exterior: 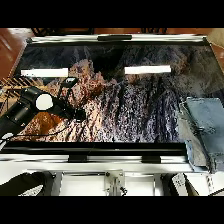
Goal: Fold the shirts.
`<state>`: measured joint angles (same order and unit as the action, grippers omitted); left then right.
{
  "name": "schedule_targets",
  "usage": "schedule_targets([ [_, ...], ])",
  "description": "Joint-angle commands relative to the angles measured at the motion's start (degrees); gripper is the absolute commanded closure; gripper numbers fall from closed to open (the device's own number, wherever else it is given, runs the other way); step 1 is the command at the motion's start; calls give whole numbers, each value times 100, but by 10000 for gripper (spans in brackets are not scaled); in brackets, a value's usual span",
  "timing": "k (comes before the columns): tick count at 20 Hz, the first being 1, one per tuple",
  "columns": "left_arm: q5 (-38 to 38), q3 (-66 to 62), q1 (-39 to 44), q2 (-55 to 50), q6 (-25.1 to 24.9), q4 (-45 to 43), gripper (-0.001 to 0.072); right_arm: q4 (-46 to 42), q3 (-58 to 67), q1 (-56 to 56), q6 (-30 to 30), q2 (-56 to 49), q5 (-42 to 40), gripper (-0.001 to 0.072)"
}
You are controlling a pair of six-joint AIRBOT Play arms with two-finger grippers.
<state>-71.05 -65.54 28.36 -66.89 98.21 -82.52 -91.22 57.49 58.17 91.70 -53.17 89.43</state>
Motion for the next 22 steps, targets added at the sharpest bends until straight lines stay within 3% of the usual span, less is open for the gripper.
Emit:
schedule_targets([
  [1, -15, -131, -2, 2, -308, 4, 168, -31, 459, 28, -92, 24, 37, 153],
  [3, -20, -372, -20, -7, -516, -133, 172, 168, 1281, 15, -365, 24, -330, 156],
  [5, -229, -684, -15, -66, -518, -743, 233, 1309, 2179, 15, -623, 24, -1045, 157],
  [8, -960, -1126, -20, -354, -518, -1926, 226, 2505, 2896, -907, -811, 24, -1508, 157],
  [9, -1106, -1180, -26, -463, -516, -2100, 141, 2389, 2892, -1543, -802, 26, -1325, 157],
  [10, -1106, -1169, -24, -557, -481, -2092, 0, 2081, 2839, -2310, -669, -9, -1008, 157],
  [13, -1174, -1038, -13, -739, -205, -1683, -10, 905, 2312, -4896, 2, -293, -184, 156],
  [15, -1235, -649, -15, -603, -105, -1292, -10, 861, 1812, -6048, 391, -490, -267, 156],
  [20, -529, 739, -33, 282, 33, -765, -10, 595, 710, -7082, 1309, -597, -1366, 156],
  [22, -592, 730, -50, 289, 0, -765, -9, 699, 667, -7149, 1325, -595, -1681, 156],
])
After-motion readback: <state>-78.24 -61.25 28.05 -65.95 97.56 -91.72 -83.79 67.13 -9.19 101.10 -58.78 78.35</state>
